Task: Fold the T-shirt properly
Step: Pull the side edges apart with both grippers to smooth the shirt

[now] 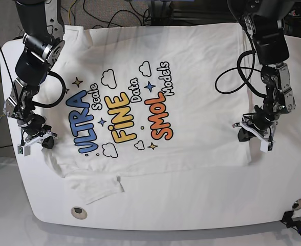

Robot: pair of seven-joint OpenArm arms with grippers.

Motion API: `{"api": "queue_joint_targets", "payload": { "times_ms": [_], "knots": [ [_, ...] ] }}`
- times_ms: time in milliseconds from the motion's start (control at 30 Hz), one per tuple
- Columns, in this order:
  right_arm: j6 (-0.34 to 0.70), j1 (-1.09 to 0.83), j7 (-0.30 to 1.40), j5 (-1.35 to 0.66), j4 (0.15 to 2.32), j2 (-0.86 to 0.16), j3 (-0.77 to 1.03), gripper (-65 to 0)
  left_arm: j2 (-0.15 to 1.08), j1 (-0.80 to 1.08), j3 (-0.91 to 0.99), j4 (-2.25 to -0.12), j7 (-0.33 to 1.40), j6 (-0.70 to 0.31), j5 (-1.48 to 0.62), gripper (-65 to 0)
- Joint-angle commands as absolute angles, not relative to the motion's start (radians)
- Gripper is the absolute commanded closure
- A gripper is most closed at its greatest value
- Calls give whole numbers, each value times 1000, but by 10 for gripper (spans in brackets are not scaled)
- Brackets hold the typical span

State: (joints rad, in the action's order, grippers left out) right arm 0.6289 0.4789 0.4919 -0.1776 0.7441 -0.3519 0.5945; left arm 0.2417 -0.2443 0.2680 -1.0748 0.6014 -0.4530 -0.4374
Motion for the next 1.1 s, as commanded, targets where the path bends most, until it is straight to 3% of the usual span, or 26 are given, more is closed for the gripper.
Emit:
{"api": "queue_joint_targets", "payload": {
  "times_ms": [0,500,733,833,867,1067],
  "knots": [
    [613,510,463,-189,760,-374,595,0,255,-265,271,-1069,526,-455,-403,0],
    [601,504,463,-189,759,-352,595,0,262,-271,271,-1044,506,-455,-354,0],
    [558,504,463,-189,759,-352,595,-361,298,-280,269,-998,512,-458,-355,-8],
    [558,504,463,-189,759,-352,595,-407,306,-291,271,-1000,518,-458,-357,-329],
    [558,504,463,-189,759,-352,593,-407,317,-292,271,-1001,518,-458,-357,-377],
    [565,504,469,-194,765,-354,506,-407,335,-288,282,-1027,519,-458,-369,-385]
  ]
}}
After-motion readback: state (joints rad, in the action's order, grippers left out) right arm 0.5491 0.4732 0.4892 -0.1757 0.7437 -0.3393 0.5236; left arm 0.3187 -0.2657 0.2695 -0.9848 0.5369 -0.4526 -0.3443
